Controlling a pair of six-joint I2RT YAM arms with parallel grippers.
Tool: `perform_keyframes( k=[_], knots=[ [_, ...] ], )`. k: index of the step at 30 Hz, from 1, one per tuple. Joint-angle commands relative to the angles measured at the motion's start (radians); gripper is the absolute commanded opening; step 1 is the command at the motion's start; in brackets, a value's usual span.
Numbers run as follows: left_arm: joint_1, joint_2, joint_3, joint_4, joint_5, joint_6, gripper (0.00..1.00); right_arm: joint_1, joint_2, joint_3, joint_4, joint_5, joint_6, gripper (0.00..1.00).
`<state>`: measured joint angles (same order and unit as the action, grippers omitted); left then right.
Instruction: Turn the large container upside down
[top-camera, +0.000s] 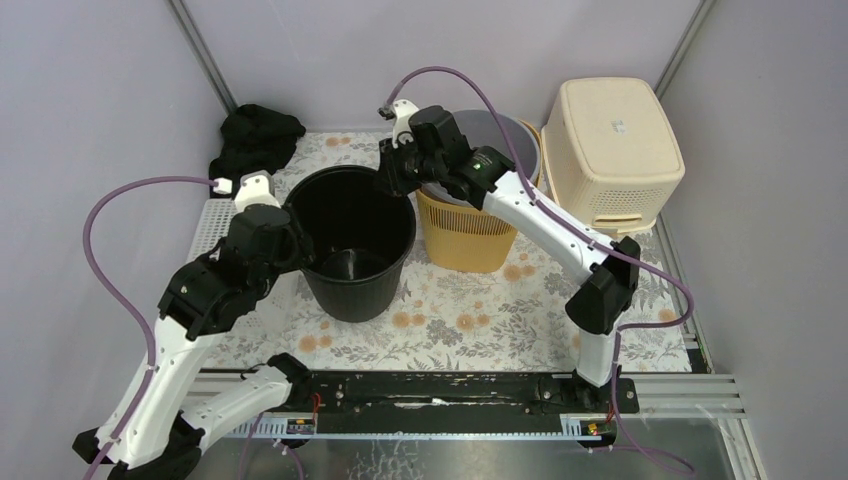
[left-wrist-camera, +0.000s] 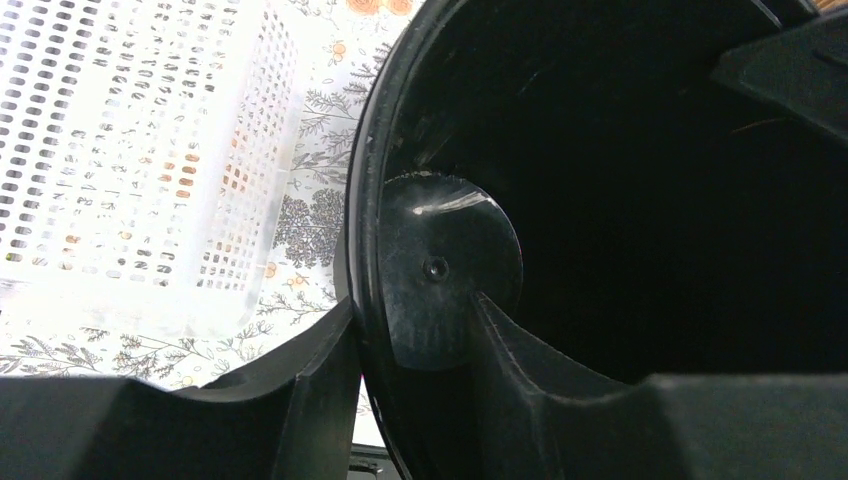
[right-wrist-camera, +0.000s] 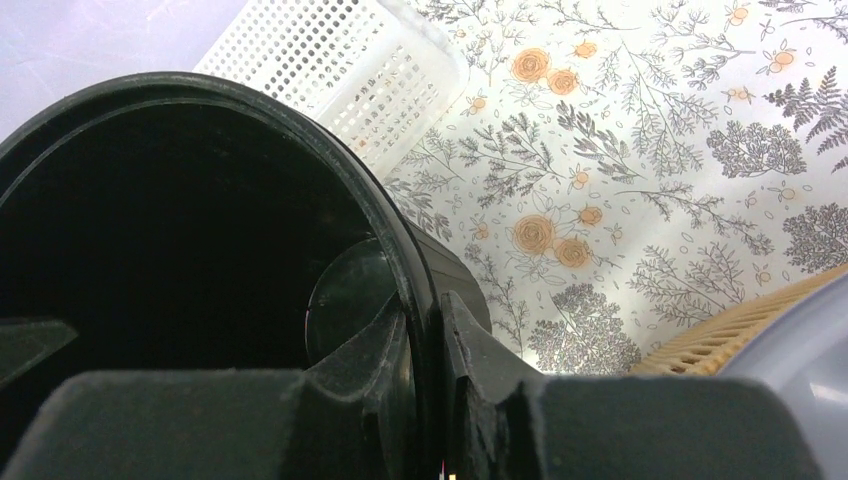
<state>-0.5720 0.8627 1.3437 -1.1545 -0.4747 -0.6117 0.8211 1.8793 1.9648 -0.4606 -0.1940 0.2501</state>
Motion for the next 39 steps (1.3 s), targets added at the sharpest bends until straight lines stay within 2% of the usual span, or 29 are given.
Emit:
perform_keyframes(
  k=[1,8,10,12,17,22,26,29,38,39],
  knots=[
    [-0.023,0.013,-0.014,0.150,0.093,-0.019,0.50,0.049,0.034,0.071,0.064,-0.028,0.025,0.00],
    [-0.020,0.030,-0.009,0.139,0.073,-0.005,0.72,0.050,0.069,0.114,0.021,-0.004,0.009,0.16],
    [-0.020,0.034,-0.008,0.135,0.068,-0.002,0.84,0.050,0.073,0.122,0.014,0.004,0.006,0.22],
    [-0.019,0.039,-0.007,0.135,0.062,0.001,0.89,0.049,0.076,0.129,0.009,0.011,0.003,0.27],
    [-0.016,0.051,-0.013,0.142,0.056,0.011,1.00,0.050,0.079,0.143,-0.003,0.025,-0.003,0.33],
    [-0.008,0.059,-0.025,0.159,0.068,0.016,1.00,0.049,0.080,0.167,-0.021,0.041,-0.014,0.40],
    [-0.001,0.067,-0.034,0.172,0.080,0.019,1.00,0.049,0.087,0.197,-0.040,0.053,-0.025,0.41],
    [0.007,0.077,-0.034,0.180,0.087,0.028,1.00,0.048,0.100,0.217,-0.050,0.060,-0.033,0.47],
    [0.049,0.096,-0.022,0.199,0.129,0.047,1.00,0.046,0.140,0.269,-0.079,0.052,-0.046,0.47],
    [0.052,0.096,-0.022,0.200,0.133,0.048,1.00,0.047,0.143,0.271,-0.081,0.051,-0.047,0.50]
  ],
)
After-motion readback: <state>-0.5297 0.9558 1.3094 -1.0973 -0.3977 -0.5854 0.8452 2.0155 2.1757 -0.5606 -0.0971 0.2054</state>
